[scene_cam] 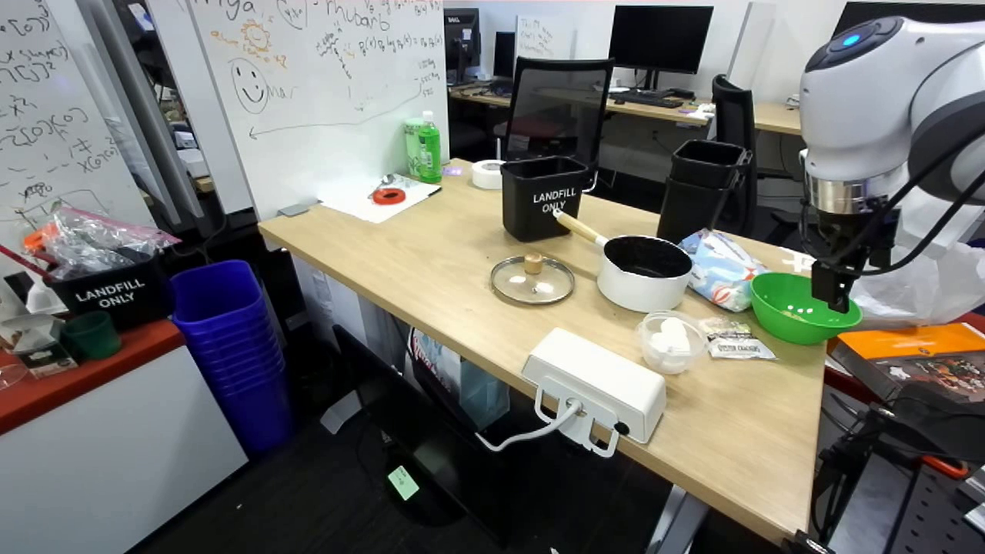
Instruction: Pour the contents of the green bowl into the white pot
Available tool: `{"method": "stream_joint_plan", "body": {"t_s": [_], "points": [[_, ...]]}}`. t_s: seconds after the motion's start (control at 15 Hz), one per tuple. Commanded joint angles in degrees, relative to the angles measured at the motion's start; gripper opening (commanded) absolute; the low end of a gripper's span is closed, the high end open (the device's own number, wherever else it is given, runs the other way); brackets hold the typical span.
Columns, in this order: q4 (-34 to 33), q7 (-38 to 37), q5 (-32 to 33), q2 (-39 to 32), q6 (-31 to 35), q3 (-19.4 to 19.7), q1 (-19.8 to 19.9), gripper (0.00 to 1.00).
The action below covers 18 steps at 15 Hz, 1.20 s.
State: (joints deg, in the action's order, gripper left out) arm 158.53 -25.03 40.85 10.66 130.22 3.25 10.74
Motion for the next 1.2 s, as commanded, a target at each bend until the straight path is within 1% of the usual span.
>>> {"method": "stream_joint_plan", "body": {"t_s": [0.0, 0.13, 0.4, 0.6, 0.67, 1.0, 1.13], "points": [[-1.45, -1.67, 2.06, -4.97, 0.8, 0.13, -0.34, 1.0], [-2.04, -3.02, 3.94, -7.37, 1.15, 0.24, -0.66, 1.0], [-3.76, -3.4, 6.93, -11.76, 2.18, 0.77, -2.06, 1.0], [-4.78, -5.75, 9.11, -14.26, 5.21, 1.11, -3.09, 1.0], [-3.8, -3.77, 6.61, -12.31, 3.2, 1.15, -3.38, 1.0], [-4.59, -4.87, 7.45, -13.78, 4.22, 1.38, -3.82, 1.0], [-5.16, -7.09, 8.71, -15.19, 4.85, 1.32, -4.27, 1.0]]}}
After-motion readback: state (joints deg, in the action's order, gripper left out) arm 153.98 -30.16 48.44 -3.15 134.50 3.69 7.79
